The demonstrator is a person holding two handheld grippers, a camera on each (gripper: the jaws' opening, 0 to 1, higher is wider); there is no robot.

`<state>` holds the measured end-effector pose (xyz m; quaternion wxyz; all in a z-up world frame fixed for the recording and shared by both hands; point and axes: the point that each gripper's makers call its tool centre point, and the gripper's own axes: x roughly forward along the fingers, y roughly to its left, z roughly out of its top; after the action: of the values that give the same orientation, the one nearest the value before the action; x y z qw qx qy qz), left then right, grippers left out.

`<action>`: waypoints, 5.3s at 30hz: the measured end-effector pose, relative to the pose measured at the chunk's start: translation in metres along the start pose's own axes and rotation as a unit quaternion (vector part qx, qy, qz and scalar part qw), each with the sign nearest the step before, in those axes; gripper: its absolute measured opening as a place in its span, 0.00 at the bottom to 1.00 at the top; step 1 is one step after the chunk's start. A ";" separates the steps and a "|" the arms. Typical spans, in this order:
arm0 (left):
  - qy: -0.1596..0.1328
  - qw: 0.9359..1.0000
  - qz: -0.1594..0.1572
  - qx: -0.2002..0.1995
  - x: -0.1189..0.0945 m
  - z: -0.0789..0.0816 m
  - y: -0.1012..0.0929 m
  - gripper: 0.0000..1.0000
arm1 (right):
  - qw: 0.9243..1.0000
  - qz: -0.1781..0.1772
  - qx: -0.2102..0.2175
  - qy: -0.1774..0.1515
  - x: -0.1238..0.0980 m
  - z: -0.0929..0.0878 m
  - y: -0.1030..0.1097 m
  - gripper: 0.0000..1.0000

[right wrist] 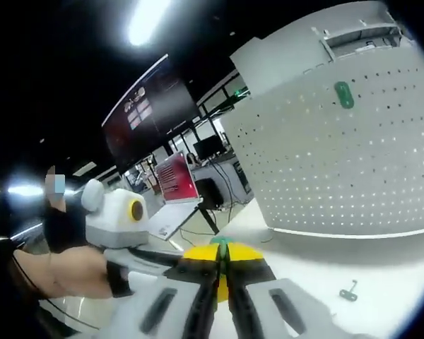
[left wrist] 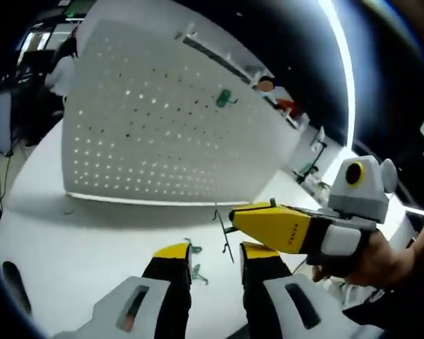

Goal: Insert the hook assembly into the mounting plate slot until the hook locks in place.

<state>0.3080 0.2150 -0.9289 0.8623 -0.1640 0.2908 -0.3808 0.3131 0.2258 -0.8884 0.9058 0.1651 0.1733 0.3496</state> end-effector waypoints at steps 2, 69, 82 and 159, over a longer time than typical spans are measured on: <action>-0.009 1.000 -0.013 -0.017 -0.001 0.003 -0.004 0.15 | 1.000 -0.001 -0.005 -0.004 -0.001 0.002 0.001 0.00; -0.092 0.978 0.014 0.185 -0.015 0.052 -0.025 0.02 | 0.998 0.003 0.023 -0.051 -0.012 0.033 0.017 0.00; -0.091 0.973 0.027 0.212 -0.019 0.047 -0.018 0.25 | 0.999 0.007 -0.006 -0.051 -0.003 0.039 0.023 0.00; -0.115 0.985 0.052 0.114 -0.041 0.056 0.028 1.00 | 0.927 -0.267 -0.110 -0.239 -0.021 0.174 -0.182 0.00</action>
<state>0.3368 0.2681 -0.8839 0.9218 -0.0920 0.1528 -0.3443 0.4778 0.0523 -0.8063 0.9927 0.0911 -0.0503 0.0612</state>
